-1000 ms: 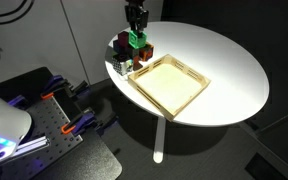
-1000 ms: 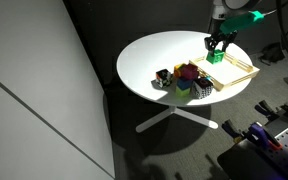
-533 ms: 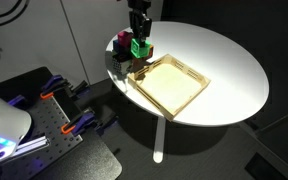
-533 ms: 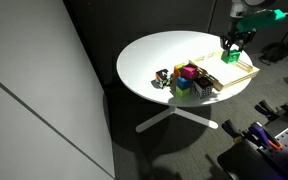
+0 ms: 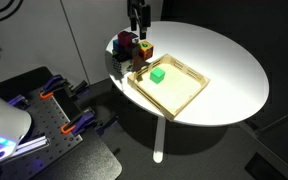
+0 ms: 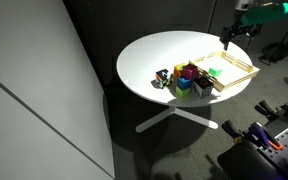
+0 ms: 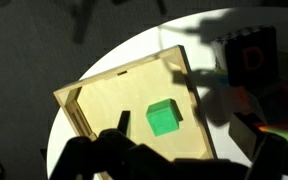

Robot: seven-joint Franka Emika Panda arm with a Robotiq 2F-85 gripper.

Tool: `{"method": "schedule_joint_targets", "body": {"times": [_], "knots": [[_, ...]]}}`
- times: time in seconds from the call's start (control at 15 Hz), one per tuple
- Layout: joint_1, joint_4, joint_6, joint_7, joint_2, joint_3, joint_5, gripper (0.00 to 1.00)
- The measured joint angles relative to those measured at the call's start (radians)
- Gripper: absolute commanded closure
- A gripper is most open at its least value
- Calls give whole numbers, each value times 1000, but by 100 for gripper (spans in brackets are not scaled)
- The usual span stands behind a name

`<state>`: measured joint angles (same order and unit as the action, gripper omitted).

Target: Put the green block on the wooden tray

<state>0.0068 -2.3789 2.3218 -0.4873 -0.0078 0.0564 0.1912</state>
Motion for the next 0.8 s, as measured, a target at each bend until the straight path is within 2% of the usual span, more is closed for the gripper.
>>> {"method": "schedule_joint_targets", "body": {"times": [0.2,0.47,0.8], "knots": [[11,-8,-21,0,-66,-42,-46,0],[39,-8,-118,13,-165,-95,-168,0],[52,-5,-202,21,-240,-124,-258,0]]}}
